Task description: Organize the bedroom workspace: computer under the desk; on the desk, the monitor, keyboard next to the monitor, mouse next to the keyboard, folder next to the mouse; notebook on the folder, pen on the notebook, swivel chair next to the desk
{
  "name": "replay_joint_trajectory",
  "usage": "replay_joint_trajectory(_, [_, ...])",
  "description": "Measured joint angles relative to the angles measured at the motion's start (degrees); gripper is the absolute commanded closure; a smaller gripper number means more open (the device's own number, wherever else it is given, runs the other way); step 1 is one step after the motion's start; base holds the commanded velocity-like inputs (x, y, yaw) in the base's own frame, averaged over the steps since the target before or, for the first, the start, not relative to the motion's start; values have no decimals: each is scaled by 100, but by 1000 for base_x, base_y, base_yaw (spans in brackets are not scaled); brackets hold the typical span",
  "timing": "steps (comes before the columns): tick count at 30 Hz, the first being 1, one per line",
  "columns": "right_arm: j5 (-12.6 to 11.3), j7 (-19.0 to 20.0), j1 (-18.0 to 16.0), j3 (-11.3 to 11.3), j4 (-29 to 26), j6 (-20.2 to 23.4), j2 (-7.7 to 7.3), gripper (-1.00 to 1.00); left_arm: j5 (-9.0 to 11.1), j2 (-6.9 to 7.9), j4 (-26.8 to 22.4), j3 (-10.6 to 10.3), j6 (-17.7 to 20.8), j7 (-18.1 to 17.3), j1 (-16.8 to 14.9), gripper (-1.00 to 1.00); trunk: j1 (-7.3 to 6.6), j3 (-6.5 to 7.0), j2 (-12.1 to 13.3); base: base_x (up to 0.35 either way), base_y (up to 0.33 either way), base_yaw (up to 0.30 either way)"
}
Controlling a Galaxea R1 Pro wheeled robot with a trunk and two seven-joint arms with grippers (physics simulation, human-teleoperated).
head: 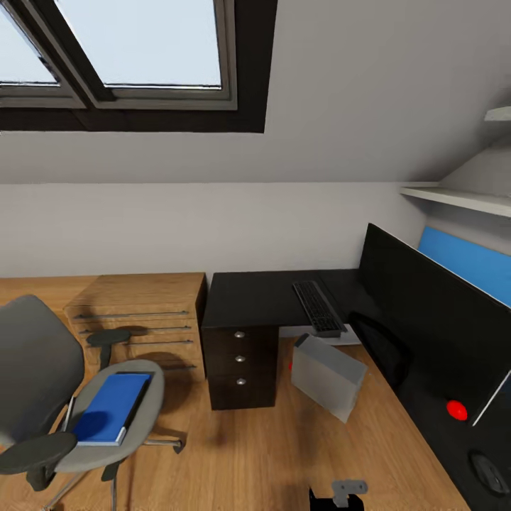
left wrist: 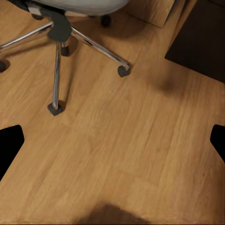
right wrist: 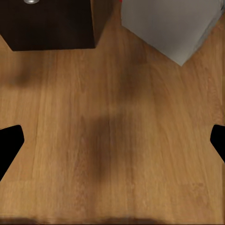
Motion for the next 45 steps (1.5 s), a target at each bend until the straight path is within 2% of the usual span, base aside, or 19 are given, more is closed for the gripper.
replay_joint_trajectory(18, [-8, 4, 0, 5, -2, -1, 46, -100, -2, 19, 1, -1, -1, -2, 0, -100, -3, 0, 0, -49, -49, 0])
replay_joint_trajectory(24, [-7, -5, 0, 3, 6, 1, 82, -100, -1, 19, -1, -1, 1, -2, 1, -100, -1, 0, 0, -123, -227, 155])
replay_joint_trajectory(45, [-1, 4, 0, 4, 6, 0, 76, -100, -2, 19, -1, -1, -1, -2, 0, -100, 1, 0, 0, -284, -60, 42])
